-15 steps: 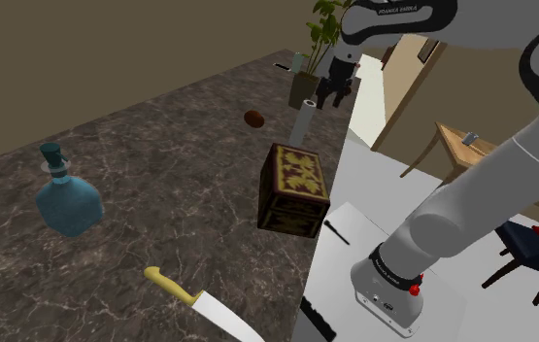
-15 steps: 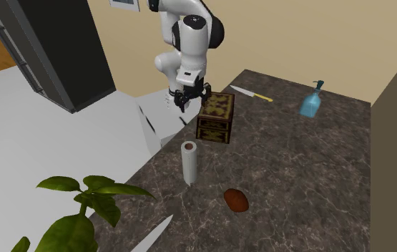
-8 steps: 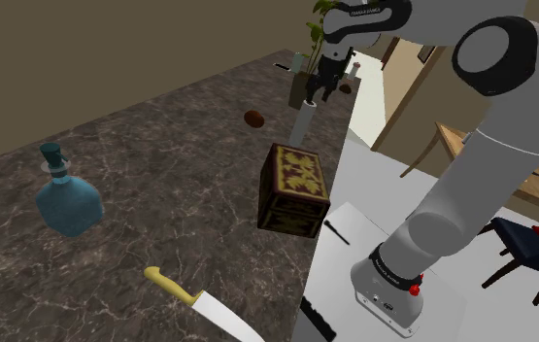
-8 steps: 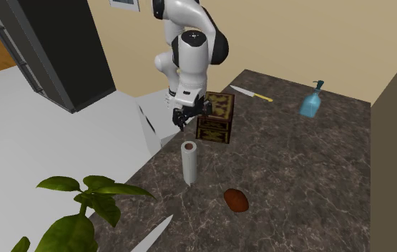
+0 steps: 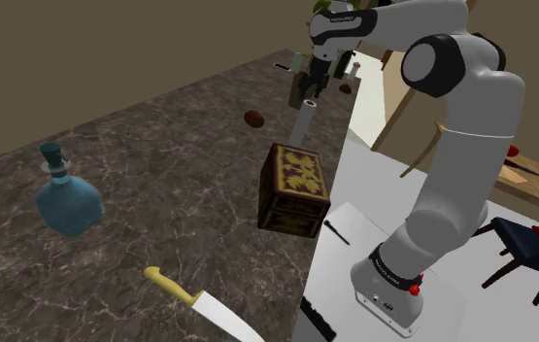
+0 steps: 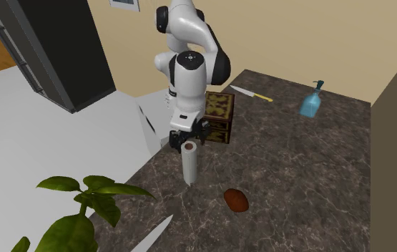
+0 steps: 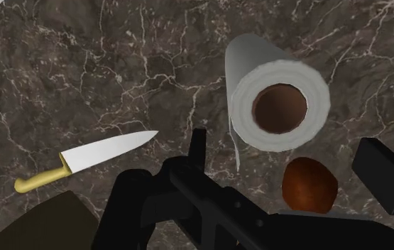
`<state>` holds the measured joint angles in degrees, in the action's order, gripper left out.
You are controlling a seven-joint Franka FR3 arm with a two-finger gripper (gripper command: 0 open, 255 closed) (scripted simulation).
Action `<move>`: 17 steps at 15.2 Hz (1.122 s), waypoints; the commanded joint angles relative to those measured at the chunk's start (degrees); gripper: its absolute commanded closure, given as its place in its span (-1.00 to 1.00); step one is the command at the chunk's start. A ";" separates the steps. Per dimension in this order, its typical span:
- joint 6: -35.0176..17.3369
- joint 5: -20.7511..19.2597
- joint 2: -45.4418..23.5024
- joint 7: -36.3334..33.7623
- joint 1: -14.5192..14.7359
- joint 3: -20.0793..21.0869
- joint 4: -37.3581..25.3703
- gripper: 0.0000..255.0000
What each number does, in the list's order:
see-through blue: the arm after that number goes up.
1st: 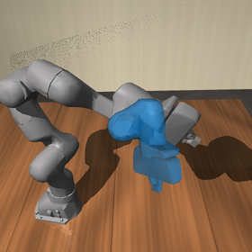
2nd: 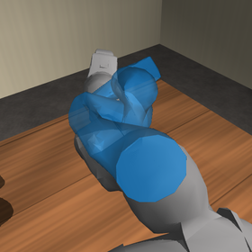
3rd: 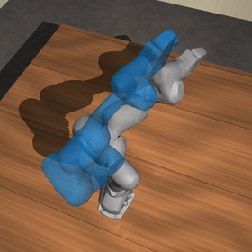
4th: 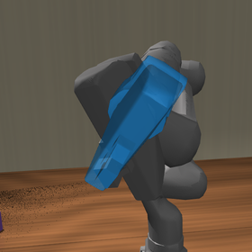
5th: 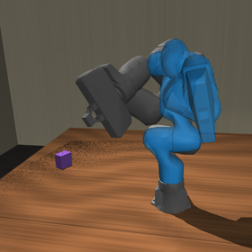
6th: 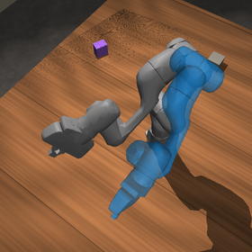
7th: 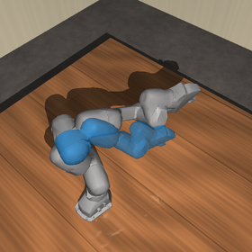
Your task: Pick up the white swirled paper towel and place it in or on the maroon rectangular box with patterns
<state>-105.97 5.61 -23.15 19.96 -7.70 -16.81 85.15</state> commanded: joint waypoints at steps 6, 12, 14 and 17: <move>-4.50 0.50 -1.48 0.34 -0.07 0.23 3.01 -1.00; -4.50 0.50 -1.48 0.34 -0.07 0.23 3.01 -1.00; -4.49 0.50 -1.48 0.34 -0.07 0.23 3.00 -1.00; -4.49 0.50 -1.48 0.34 -0.07 0.23 3.01 1.00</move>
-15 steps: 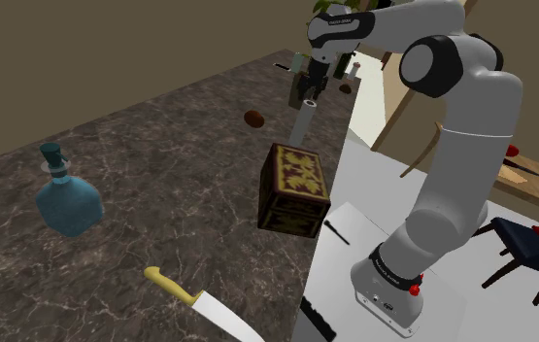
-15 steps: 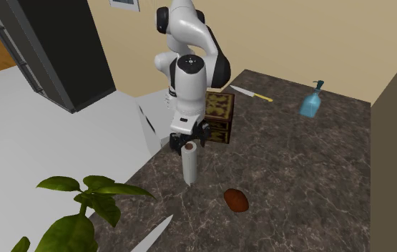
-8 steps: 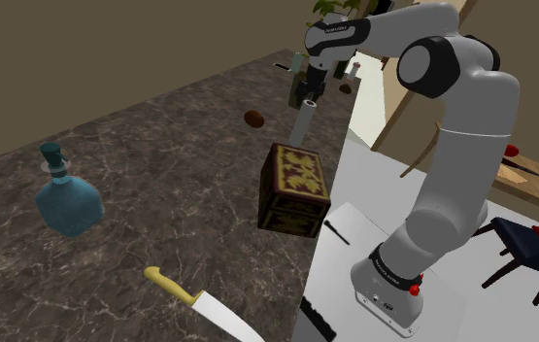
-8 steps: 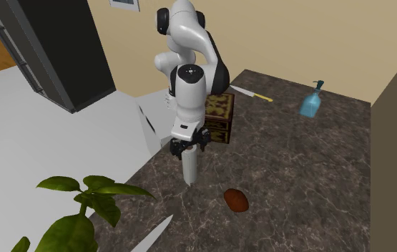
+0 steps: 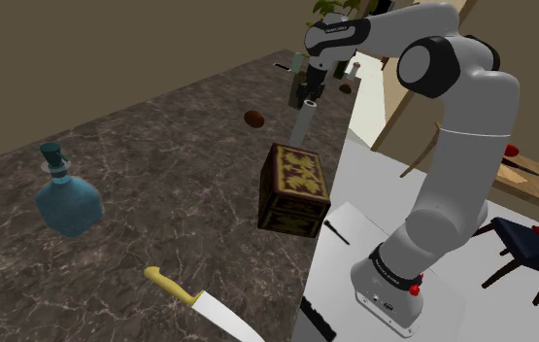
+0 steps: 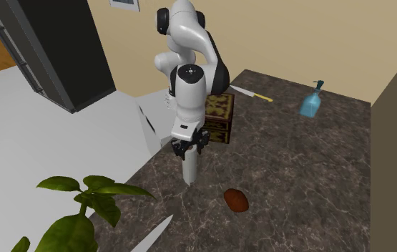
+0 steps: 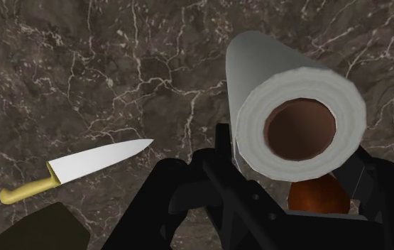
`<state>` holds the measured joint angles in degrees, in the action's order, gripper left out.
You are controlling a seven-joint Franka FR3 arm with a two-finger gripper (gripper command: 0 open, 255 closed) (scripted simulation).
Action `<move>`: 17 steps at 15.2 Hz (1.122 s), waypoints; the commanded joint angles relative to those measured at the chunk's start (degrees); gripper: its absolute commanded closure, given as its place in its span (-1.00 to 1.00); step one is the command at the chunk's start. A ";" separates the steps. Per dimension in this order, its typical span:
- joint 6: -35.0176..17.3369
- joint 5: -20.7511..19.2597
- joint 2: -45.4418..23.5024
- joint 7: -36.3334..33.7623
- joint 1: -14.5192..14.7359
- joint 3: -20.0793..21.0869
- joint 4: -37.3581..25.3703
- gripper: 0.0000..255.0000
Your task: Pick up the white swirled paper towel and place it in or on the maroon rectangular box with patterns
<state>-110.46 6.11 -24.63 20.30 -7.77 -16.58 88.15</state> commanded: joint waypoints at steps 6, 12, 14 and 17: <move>0.00 0.00 0.00 0.00 0.00 0.00 0.00 1.00; 3.47 -0.28 0.77 -0.16 -0.05 -0.15 -2.73 1.00; 4.90 -0.37 1.00 -0.21 -0.09 -0.20 -3.95 1.00; 7.10 -0.47 1.23 -0.28 -0.18 -0.27 -5.93 1.00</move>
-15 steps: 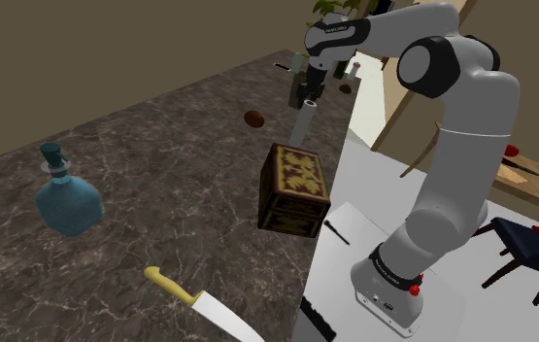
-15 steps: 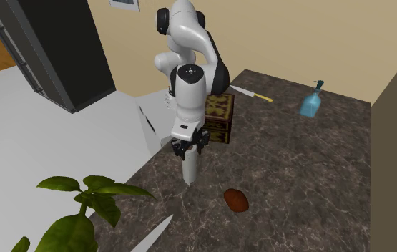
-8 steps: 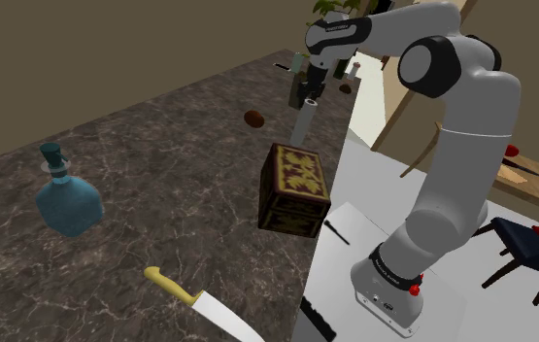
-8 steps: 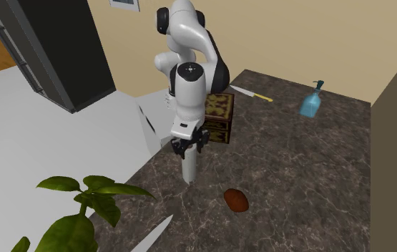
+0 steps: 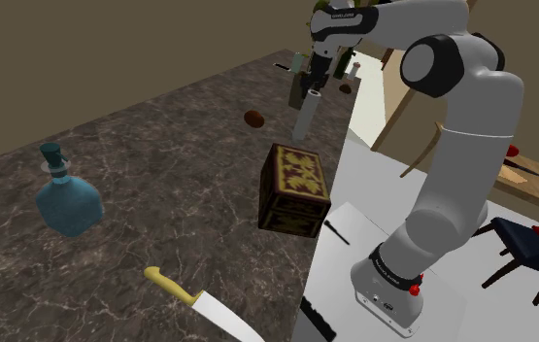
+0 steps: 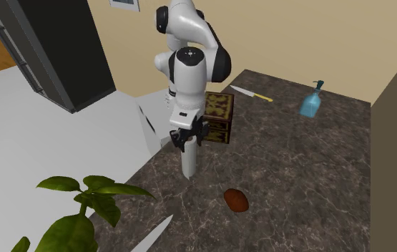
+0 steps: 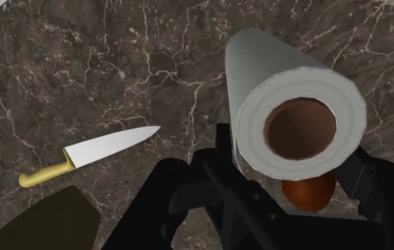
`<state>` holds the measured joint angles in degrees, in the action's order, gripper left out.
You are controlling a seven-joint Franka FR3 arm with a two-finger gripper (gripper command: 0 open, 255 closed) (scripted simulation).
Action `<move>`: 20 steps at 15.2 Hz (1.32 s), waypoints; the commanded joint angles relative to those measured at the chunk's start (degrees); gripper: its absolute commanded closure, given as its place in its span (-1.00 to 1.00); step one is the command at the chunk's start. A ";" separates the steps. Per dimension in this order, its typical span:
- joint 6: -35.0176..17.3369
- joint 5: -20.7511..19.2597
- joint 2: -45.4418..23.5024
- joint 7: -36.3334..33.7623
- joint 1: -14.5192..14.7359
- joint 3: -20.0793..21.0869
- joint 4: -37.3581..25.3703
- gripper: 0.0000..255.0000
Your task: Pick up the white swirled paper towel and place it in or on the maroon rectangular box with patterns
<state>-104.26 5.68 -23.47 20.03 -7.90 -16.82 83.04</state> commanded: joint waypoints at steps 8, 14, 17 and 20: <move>7.09 -0.10 0.04 -0.11 -0.45 -0.16 -7.06 1.00; 12.15 0.09 -0.76 -0.10 -0.97 -0.22 -12.92 1.00; 14.87 0.28 -1.47 -0.08 -1.34 -0.23 -16.36 1.00; 17.79 0.54 -2.46 -0.05 -1.81 -0.22 -20.25 1.00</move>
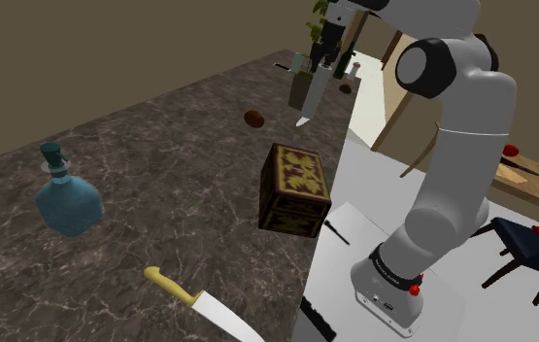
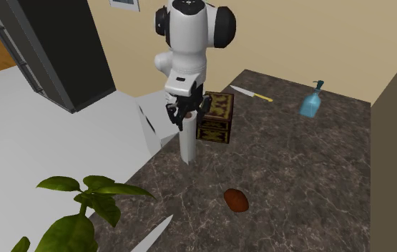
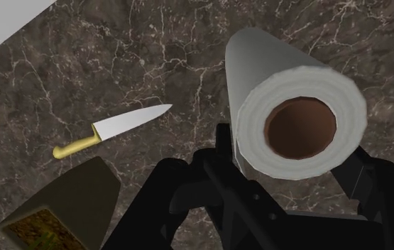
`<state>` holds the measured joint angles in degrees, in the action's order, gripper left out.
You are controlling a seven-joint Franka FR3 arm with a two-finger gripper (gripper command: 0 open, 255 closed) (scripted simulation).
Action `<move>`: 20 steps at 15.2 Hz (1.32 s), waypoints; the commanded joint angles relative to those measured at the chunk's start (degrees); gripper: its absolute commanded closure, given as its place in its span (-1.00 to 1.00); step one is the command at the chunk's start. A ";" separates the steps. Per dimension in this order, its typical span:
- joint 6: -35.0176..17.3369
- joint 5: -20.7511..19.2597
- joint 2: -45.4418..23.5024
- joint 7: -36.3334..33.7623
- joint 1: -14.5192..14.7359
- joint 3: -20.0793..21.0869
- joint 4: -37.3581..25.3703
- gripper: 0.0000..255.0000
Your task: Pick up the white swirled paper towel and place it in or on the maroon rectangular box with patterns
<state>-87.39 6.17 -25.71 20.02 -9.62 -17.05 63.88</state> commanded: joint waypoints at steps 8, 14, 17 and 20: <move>10.40 1.38 -5.14 -0.02 -2.27 0.22 -15.52 1.00; 11.94 0.55 -0.79 -1.12 -0.08 -0.33 -12.73 1.00; 8.30 -2.19 8.70 -3.55 4.16 -0.23 0.21 1.00; 6.66 -4.47 16.22 -6.54 7.24 0.61 9.10 1.00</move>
<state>-80.03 2.52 -12.13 14.72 -3.58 -16.77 69.72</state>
